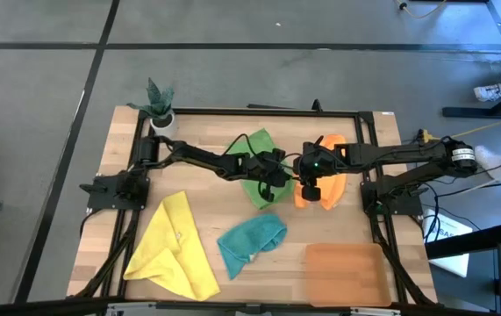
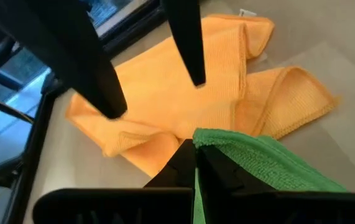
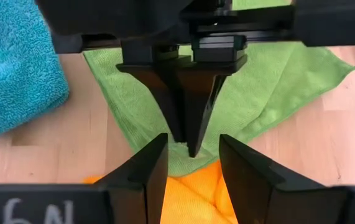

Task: Roll microfiber towels into tight, uniform cylinder then place into a basket
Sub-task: Roll the green microfiber towel

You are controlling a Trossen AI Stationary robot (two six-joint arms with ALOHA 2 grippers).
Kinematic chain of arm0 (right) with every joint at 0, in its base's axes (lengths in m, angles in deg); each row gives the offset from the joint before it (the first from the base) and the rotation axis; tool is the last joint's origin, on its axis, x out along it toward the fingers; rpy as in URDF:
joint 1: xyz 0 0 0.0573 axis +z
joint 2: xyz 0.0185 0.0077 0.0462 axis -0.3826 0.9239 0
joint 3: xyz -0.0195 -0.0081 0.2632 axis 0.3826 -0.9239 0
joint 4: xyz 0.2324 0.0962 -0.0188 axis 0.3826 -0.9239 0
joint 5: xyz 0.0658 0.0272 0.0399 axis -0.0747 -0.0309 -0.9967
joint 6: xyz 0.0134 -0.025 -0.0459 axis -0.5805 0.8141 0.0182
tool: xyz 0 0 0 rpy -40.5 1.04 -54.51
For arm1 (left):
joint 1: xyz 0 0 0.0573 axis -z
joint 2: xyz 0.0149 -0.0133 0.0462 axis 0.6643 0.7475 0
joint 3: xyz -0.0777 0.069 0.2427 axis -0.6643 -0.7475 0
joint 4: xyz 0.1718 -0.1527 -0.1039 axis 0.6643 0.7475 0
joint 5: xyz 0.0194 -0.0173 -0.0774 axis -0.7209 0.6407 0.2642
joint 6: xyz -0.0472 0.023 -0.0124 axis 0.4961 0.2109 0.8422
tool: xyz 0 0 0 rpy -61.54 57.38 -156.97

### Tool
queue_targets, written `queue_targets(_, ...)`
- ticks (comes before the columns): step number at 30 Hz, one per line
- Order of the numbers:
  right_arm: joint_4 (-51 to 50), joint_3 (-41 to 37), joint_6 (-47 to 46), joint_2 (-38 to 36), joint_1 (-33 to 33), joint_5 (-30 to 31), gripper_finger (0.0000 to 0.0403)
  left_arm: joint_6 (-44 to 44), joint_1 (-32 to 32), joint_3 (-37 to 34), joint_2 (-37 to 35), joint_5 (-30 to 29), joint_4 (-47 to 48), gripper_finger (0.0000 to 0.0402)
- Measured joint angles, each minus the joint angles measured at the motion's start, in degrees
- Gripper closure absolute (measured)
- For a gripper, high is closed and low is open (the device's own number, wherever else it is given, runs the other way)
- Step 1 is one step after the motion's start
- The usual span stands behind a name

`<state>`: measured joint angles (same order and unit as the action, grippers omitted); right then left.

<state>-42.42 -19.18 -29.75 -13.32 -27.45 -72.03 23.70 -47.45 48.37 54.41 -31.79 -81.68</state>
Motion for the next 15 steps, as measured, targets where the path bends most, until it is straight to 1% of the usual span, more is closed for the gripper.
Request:
queue_targets(4,-0.2,0.0,0.1,0.0,0.0,0.0,0.0257,0.6,0.4,0.0,0.0,0.1,0.0,0.0401)
queue_targets(7,-0.2,0.0,0.1,0.0,0.0,0.0,0.0257,0.6,0.9,0.0,0.0,0.1,0.0,0.0392)
queue_targets(15,-0.2,0.0,0.0,0.0,0.0,0.0,0.0257,2.5,1.3,0.0,0.0,0.2,-0.2,0.0337)
